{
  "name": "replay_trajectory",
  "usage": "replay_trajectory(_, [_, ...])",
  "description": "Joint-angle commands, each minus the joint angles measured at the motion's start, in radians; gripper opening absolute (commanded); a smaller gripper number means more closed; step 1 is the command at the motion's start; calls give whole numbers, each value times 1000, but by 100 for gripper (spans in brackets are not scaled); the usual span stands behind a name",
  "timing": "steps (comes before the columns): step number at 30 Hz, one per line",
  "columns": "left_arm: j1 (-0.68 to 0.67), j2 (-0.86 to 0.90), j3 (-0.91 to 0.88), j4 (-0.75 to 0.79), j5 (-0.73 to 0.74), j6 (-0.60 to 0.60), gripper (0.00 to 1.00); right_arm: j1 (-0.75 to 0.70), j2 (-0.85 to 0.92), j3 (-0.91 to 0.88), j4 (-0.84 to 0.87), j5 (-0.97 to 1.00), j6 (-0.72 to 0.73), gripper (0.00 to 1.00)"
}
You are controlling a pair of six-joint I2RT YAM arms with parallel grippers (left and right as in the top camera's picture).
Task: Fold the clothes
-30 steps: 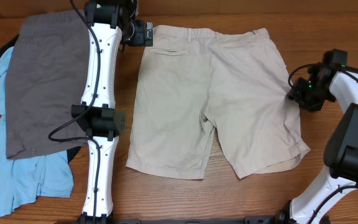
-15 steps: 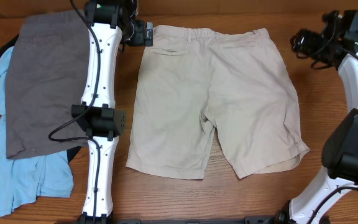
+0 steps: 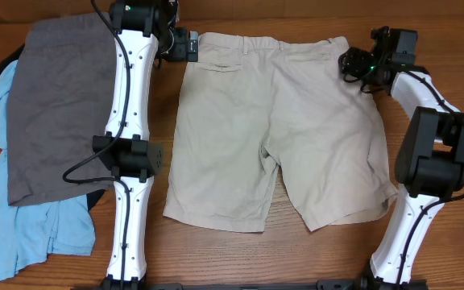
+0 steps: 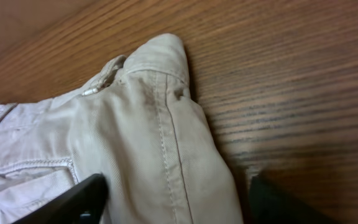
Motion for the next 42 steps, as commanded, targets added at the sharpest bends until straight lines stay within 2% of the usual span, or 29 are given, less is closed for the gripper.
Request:
replay_trajectory(1, [0, -10, -2, 2, 11, 19, 100, -5, 0, 8, 7, -48, 35, 50])
replay_trajectory(2, [0, -10, -2, 3, 11, 19, 100, -5, 0, 10, 4, -63, 35, 31])
replay_trajectory(4, [0, -10, -2, 3, 11, 19, 100, -5, -1, 26, -29, -93, 56, 8])
replay_trajectory(5, [0, -10, -2, 4, 11, 19, 100, -5, -2, 40, -52, -97, 58, 4])
replay_trajectory(8, [0, -10, -2, 4, 11, 19, 100, -2, -8, 145, -185, -102, 44, 4])
replay_trajectory(13, [-5, -10, -2, 4, 11, 19, 100, 43, -33, 351, -431, -84, -61, 4])
replay_trajectory(17, [-5, -10, -2, 4, 11, 19, 100, 127, -28, 393, -561, 80, -82, 4])
replay_trajectory(23, [-5, -10, -2, 4, 11, 19, 100, 161, -6, 393, -546, 313, -21, 8])
replay_trajectory(26, [-5, -10, -2, 4, 11, 19, 100, 109, -6, 393, -494, 396, 5, 9])
replay_trajectory(30, [-5, -10, -2, 4, 11, 19, 100, 36, -3, 393, -477, 396, 28, 11])
replay_trajectory(31, [-5, -10, -2, 4, 11, 19, 100, 17, -3, 393, -481, 395, 35, 15])
replay_trajectory(32, [-5, -10, -2, 4, 11, 19, 100, 0, -1, 393, -489, 387, 35, 31])
replay_trajectory(33, [-5, -10, -2, 4, 11, 19, 100, -8, -1, 393, -497, 381, 35, 61])
replay_trajectory(34, [-5, -10, -2, 4, 11, 19, 100, -23, -1, 393, -517, 375, 35, 83])
replay_trajectory(37, [-5, -10, -2, 4, 11, 19, 100, -43, -1, 393, -583, 361, 35, 100])
replay_trajectory(42, [-5, -10, -2, 4, 11, 19, 100, -57, -2, 395, -789, 198, 30, 100])
